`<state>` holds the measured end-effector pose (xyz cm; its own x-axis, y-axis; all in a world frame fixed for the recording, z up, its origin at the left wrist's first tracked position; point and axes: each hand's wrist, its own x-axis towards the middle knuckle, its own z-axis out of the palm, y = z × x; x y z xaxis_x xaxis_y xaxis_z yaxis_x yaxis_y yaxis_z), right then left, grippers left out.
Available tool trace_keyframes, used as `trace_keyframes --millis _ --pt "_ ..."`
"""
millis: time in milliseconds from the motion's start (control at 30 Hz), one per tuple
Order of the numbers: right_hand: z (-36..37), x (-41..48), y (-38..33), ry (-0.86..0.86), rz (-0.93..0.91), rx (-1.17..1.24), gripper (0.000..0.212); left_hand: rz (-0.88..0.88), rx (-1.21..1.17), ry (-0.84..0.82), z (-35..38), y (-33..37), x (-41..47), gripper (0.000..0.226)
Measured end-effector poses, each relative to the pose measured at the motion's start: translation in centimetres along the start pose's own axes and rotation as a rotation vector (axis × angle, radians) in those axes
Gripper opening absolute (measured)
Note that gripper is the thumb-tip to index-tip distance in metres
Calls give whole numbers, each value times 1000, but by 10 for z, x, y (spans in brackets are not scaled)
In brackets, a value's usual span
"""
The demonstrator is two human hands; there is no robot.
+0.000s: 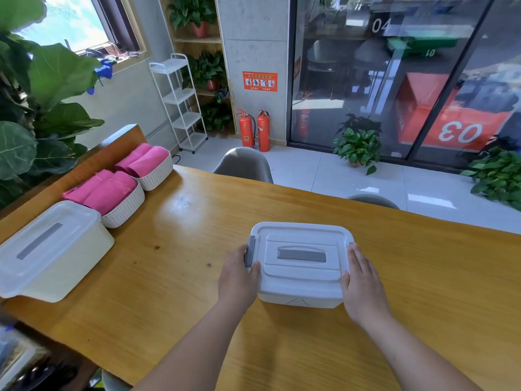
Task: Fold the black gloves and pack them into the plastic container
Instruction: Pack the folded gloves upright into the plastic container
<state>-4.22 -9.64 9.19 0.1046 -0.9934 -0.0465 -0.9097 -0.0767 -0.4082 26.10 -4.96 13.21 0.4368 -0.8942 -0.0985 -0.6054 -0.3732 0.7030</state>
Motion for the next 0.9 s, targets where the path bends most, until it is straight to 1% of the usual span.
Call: trace_keyframes --millis 100,167,200,267,333,367,433,467,500,567,633,733,900 --pt "-8 2 -2 15 -9 183 66 69 32 -111 1 8 6 68" --pt "-16 -1 -4 42 56 350 72 156 90 -187 5 12 12 66" --pt "-19 -3 -5 40 125 435 79 169 109 -218 7 14 14 63" --pt "-26 -6 -7 -12 328 604 93 148 151 -264 12 13 15 71" --pt "-28 -9 -8 -62 488 753 97 140 178 -256 15 8 15 78" --pt "-28 -10 -8 -62 513 815 91 149 171 -243 16 6 15 79" --pt "-24 -10 -5 -29 483 902 59 153 141 -220 19 5 17 79" --pt "-22 -10 -4 -10 464 922 47 149 135 -218 19 5 17 79" --pt "-20 -11 -3 11 449 935 43 145 134 -218 20 4 17 79" --pt "-19 -13 -3 52 442 949 48 146 141 -208 21 3 18 79" --pt "-17 -14 -4 93 438 952 58 145 146 -203 22 2 18 79" --pt "-15 -16 -5 140 422 875 70 143 132 -210 21 5 17 79" --pt "-20 -20 -9 169 399 739 71 137 140 -213 19 5 16 80"
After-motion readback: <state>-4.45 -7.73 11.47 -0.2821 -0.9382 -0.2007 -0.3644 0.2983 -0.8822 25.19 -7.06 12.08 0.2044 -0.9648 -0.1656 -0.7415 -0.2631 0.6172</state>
